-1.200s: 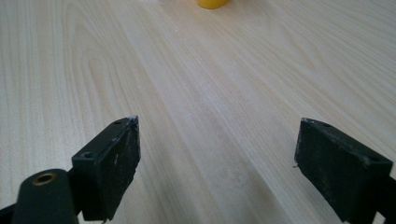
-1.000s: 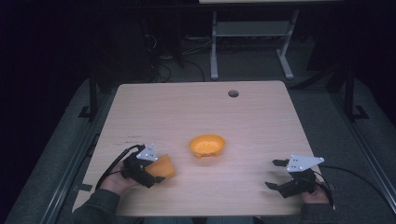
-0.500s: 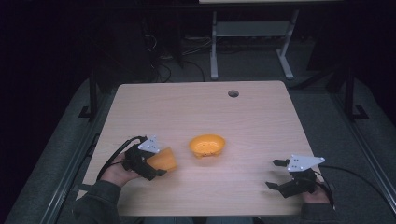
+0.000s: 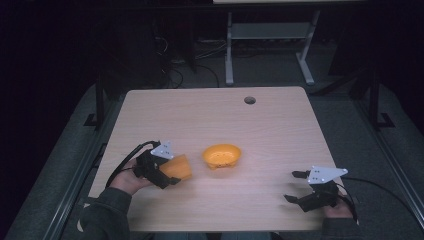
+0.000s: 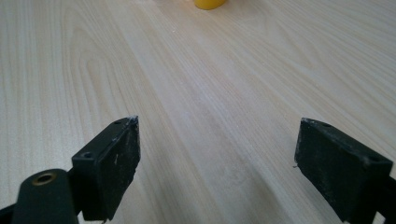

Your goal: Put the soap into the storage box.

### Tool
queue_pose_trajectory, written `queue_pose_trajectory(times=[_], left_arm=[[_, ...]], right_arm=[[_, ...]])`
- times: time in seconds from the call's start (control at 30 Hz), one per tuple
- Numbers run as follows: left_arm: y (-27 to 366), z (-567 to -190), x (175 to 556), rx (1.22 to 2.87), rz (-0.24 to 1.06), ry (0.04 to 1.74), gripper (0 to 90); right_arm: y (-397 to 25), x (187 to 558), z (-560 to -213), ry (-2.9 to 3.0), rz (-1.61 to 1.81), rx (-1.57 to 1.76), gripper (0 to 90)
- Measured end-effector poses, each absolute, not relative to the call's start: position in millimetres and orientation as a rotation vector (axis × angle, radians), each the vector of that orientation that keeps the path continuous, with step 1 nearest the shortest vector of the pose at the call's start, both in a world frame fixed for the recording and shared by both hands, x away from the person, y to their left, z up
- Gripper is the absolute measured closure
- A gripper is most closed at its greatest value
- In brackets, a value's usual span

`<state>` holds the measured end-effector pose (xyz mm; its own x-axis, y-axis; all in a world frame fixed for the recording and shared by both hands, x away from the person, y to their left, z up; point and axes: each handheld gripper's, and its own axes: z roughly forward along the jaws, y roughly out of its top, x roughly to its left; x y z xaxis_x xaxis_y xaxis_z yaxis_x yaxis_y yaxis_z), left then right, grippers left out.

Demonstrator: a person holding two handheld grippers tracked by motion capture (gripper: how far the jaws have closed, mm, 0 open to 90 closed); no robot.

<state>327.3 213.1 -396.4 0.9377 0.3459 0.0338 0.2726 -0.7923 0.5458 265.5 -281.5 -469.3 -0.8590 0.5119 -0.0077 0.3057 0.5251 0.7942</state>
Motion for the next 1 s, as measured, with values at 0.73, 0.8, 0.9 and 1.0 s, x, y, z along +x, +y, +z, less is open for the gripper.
queue_pose_trajectory(times=[0.73,0.8,0.9,1.0], left_arm=[[203.2,-384.9,342.2,2.534,0.172,0.419,21.1],[202.3,-383.2,343.6,2.541,0.171,0.411,21.1],[201.1,-381.9,345.0,2.543,0.171,0.407,21.1],[199.3,-378.6,347.7,2.550,0.170,0.387,21.1]], right_arm=[[-283.0,266.3,-470.0,2.519,1.243,0.701,13.5],[-283.3,266.4,-469.8,2.514,1.243,0.700,13.5],[-283.6,266.5,-469.8,2.512,1.244,0.700,13.5],[-284.0,266.5,-469.5,2.507,1.246,0.699,13.5]])
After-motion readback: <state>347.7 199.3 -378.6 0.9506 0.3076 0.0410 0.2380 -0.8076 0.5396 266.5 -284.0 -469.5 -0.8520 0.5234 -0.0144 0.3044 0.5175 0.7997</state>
